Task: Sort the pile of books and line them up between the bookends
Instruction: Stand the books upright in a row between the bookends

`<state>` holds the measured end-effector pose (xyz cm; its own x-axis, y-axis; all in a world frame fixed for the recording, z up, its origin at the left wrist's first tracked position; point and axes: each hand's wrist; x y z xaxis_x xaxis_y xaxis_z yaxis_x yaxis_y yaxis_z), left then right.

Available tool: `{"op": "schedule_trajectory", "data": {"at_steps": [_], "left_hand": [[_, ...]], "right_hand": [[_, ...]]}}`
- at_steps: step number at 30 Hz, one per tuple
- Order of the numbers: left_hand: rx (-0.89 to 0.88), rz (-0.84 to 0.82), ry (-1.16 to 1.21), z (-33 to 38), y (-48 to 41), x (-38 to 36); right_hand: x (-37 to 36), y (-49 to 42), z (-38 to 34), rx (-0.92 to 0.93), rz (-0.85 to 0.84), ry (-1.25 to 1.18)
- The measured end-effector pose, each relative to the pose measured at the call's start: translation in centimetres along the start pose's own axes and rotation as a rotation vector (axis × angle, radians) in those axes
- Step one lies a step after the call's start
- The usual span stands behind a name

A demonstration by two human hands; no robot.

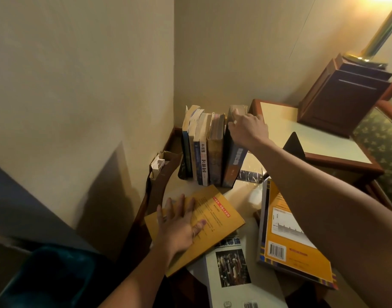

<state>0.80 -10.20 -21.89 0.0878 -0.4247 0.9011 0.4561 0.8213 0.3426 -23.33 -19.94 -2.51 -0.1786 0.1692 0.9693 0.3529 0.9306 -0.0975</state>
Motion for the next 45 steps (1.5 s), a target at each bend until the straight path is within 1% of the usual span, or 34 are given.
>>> {"op": "schedule_trajectory", "data": {"at_steps": [2, 4, 13, 26, 29, 33, 36, 39, 42, 45], "left_hand": [[-0.001, 0.022, -0.016, 0.0, 0.1, -0.1], [-0.008, 0.038, -0.025, 0.1, 0.1, -0.2], [-0.013, 0.05, -0.015, -0.1, 0.2, -0.1], [-0.032, 0.11, -0.037, -0.4, 0.1, -0.9], [-0.048, 0.144, -0.055, -0.5, 0.1, -1.1], [-0.051, 0.15, -0.026, -0.6, 0.0, -1.2], [-0.027, 0.105, -0.006, -0.3, 0.2, -0.6], [-0.001, 0.09, 0.056, 0.3, 0.9, -0.3], [0.045, 0.103, 0.055, 1.0, 2.3, -0.8], [0.036, 0.163, 0.023, 1.0, 3.8, -1.8]], "right_hand": [[-0.2, 0.2, 0.6, -0.059, -0.127, -0.091], [-0.6, 0.7, 1.0, -0.073, -0.182, -0.195], [-1.5, 1.7, -0.2, -0.089, -0.185, -0.392], [-2.1, 3.2, 0.4, 0.039, -0.201, -0.271], [-1.8, 5.0, 0.6, 0.087, -0.191, -0.282], [-1.0, 8.6, 1.5, 0.153, -0.167, -0.333], [-1.1, 11.8, 3.0, 0.213, -0.167, -0.42], [-2.6, 15.1, 5.6, 0.191, -0.206, -0.384], [-4.1, 18.4, 8.4, 0.143, -0.21, -0.314], [-5.2, 21.4, 10.7, 0.084, -0.224, -0.302]]}}
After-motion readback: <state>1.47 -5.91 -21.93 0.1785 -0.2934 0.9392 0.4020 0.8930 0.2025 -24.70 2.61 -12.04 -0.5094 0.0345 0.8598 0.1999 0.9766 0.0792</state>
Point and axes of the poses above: each hand's wrist, its own y-axis away from the middle knuckle, its own x-axis out of the back of the hand, z = x × y, and after that the axes turned 2 degrees about -z, right-handed
